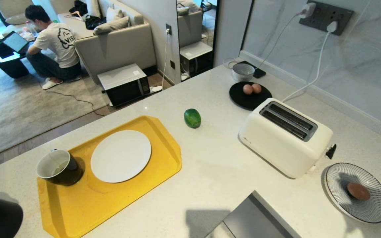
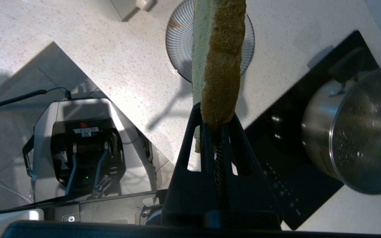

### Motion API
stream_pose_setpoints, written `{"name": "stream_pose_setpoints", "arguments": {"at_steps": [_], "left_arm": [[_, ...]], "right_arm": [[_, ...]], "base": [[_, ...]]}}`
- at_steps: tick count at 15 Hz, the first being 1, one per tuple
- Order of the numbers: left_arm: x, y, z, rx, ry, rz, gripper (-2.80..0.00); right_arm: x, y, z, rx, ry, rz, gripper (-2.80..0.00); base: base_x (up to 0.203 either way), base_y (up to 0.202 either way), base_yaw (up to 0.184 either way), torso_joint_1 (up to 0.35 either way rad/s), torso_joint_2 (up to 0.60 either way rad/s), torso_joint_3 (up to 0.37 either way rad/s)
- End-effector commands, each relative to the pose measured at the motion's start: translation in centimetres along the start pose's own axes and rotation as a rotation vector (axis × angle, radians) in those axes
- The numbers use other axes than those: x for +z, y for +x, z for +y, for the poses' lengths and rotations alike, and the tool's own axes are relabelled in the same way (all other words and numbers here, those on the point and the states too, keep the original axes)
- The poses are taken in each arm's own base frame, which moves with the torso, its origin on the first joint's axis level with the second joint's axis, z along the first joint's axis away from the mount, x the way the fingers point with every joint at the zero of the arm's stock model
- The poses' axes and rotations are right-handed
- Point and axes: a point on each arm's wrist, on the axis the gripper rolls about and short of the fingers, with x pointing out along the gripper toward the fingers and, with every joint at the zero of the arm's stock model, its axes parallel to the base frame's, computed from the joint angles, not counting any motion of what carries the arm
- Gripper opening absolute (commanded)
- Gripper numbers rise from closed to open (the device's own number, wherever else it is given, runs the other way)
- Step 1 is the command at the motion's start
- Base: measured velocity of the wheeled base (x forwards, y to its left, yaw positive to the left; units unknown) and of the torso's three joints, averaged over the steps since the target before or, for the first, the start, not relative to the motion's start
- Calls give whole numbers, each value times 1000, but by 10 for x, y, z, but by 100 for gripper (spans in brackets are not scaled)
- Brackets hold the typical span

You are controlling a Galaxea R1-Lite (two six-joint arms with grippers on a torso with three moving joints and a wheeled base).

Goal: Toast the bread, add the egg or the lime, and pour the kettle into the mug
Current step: Put the bread slices in the toaster

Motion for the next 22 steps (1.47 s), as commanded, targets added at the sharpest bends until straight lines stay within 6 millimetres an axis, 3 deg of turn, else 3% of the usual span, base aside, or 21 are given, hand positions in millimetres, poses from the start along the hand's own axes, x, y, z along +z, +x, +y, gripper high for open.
{"name": "stream_pose_setpoints", "arguments": {"at_steps": [1,4,7,12,17,22], "left_arm": [[0,0,0,1,0,1,-280],[0,0,0,1,0,1,-280],[0,0,0,1,0,1,-280],[0,0,0,1,0,0,-280],[0,0,0,1,0,1,-280],[0,0,0,1,0,1,-280]], "right_arm": [[-1,-1,0,7,-12,2,-280],[5,2,0,6,-68,-38,-280],[23,16,-1,3,-142,-82,-280],[78,53,1,81,-255,-129,-280],[130,100,22,197,-392,-134,-280],[161,132,47,303,-462,-162,-280]], "base": [[3,3,-82,2,1,1],[0,0,0,0,0,0],[0,0,0,0,0,0],[0,0,0,0,0,0],[0,0,0,0,0,0],[0,0,0,0,0,0]]}}
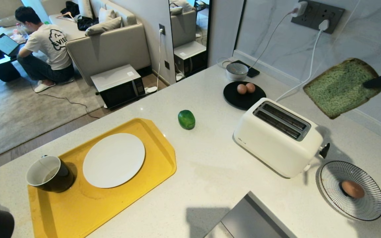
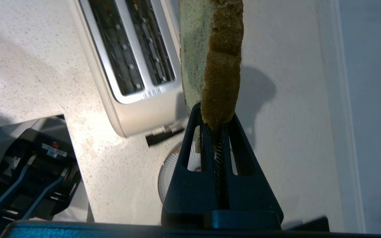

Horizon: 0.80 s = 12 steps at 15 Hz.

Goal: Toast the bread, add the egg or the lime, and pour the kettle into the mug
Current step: Put the bread slices in the toaster

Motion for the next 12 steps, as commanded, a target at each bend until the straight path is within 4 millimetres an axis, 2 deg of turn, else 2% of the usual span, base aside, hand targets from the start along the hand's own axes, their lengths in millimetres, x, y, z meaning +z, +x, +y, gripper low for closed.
{"name": "stream_pose_setpoints", "arguments": {"at_steps": [1,7,12], "left_arm": [[0,0,0,0,0,1,-280],[0,0,0,0,0,1,-280],[0,0,0,0,0,0,-280]], "right_arm": [[9,33,-1,58,-32,21,-280],[11,57,4,107,-59,48,-280],[11,57,8,132,-77,45,-280]], "base": [[0,0,0,0,0,0],[0,0,0,0,0,0],[0,0,0,0,0,0]]}}
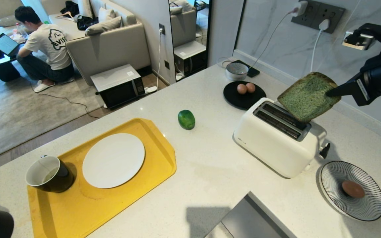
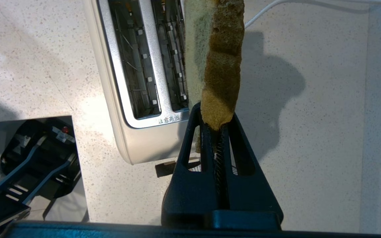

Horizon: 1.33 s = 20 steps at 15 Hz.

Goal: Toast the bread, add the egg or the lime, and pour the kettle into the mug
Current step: Put the bread slices in the toaster

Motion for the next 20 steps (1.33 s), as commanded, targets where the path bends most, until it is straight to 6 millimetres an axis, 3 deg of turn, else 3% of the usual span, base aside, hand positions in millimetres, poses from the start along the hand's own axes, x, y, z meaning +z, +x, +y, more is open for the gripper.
{"name": "stream_pose_setpoints", "arguments": {"at_steps": [1,8,16,20], "left_arm": [[0,0,0,1,0,-1,-280],[0,0,0,1,0,1,-280],[0,0,0,1,0,1,-280],[0,0,0,1,0,-1,-280]], "right_arm": [[1,-2,4,13,-11,-2,-280],[-6,11,15,66,-21,49,-280],[-13,39,12,85,-63,116,-280],[-14,44,11,79,-64,134,-280]], "base": [[0,0,0,0,0,0],[0,0,0,0,0,0],[0,0,0,0,0,0],[0,0,0,0,0,0]]}}
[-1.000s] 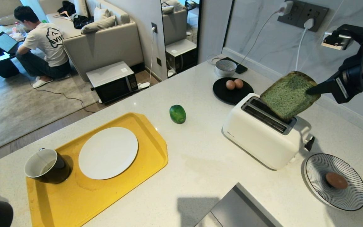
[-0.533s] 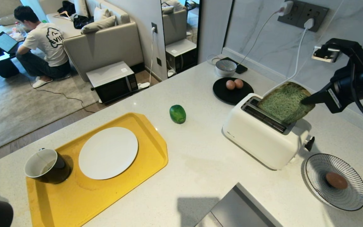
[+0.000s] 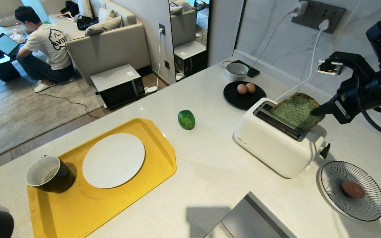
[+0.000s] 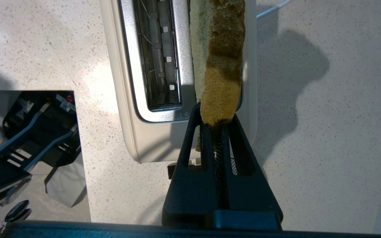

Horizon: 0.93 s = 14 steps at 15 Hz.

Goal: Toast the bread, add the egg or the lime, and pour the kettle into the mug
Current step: Put the bread slices in the toaster, then use a bread toaster

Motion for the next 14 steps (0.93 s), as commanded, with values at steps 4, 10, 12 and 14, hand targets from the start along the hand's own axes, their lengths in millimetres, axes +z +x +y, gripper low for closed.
{"name": "stream_pose_setpoints", "arguments": {"at_steps": [4,10,12,14], "left_arm": [[0,0,0,1,0,1,-280],[0,0,0,1,0,0,-280],[0,0,0,1,0,1,-280],[0,0,0,1,0,0,-280]], "right_arm": [[-1,1,0,0,5,9,0],[-4,-28,2,-37,129,-39,0],[-17,-57,7,-66,192,-65,0],[-46,-80,22,-76,247,-39,0]], "base": [[0,0,0,0,0,0],[0,0,0,0,0,0],[0,0,0,0,0,0],[0,0,0,0,0,0]]}}
